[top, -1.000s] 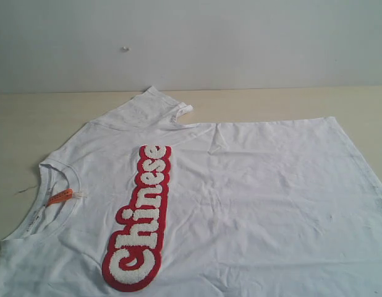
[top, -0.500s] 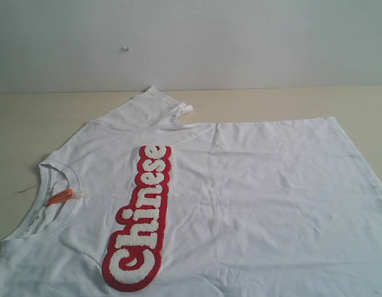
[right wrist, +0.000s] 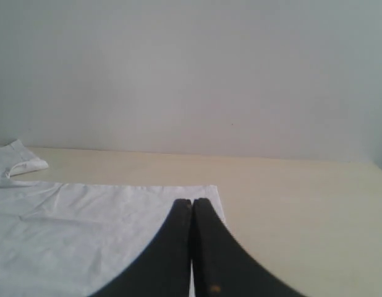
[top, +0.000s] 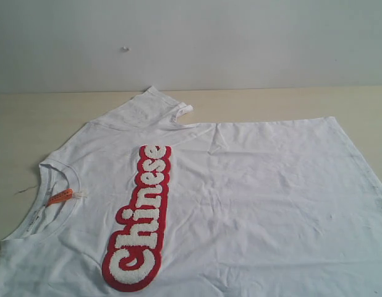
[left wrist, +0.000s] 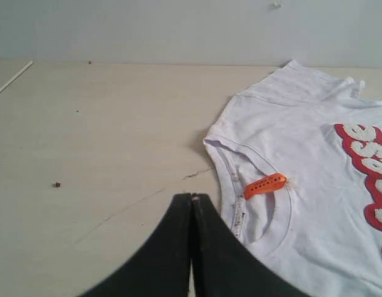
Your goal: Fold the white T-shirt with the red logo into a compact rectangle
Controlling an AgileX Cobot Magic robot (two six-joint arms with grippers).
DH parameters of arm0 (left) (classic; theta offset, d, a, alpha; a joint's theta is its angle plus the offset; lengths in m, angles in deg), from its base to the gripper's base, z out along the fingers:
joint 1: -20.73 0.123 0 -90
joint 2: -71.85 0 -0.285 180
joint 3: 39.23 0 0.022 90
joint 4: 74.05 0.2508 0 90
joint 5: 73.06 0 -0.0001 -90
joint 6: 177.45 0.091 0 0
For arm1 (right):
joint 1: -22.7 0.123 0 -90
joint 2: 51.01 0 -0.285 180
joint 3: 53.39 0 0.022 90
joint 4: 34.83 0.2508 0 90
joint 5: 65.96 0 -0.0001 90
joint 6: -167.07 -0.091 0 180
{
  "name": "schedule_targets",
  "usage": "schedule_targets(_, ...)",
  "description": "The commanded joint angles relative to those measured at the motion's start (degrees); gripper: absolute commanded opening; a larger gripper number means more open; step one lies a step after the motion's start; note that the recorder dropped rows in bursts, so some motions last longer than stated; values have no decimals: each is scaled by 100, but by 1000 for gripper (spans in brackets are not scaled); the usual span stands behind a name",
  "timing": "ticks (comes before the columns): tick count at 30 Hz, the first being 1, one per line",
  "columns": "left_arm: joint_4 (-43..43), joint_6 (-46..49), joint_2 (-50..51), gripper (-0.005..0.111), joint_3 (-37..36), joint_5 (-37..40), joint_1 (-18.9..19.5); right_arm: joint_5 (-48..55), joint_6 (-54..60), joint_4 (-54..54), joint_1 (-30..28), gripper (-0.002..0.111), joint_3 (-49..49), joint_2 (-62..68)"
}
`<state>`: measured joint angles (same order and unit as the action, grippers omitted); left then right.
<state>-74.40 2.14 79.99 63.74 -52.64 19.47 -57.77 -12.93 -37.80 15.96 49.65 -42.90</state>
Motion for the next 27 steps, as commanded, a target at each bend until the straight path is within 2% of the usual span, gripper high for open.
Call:
schedule_targets(1, -159, -252, -36, 0, -19, -537, 12, -280, 0, 2, -33, 0, -26, -32)
schedule_targets(6, -171, -646, -36, 0, -19, -1232, 12, -430, -164, 2, -33, 0, -26, -32)
schedule_targets(13, -171, -646, -36, 0, -19, -2356, 12, -862, -1429, 591, -33, 0, -26, -32)
schedule_targets(22, -171, -710, -36, 0, -19, -2418, 12, -1160, -1600, 601, -33, 0, -26, -32)
schedule_targets(27, -171, -2000, -36, 0, -19, -2418, 12, -1267, -2677, 601, -33, 0, -26, -32)
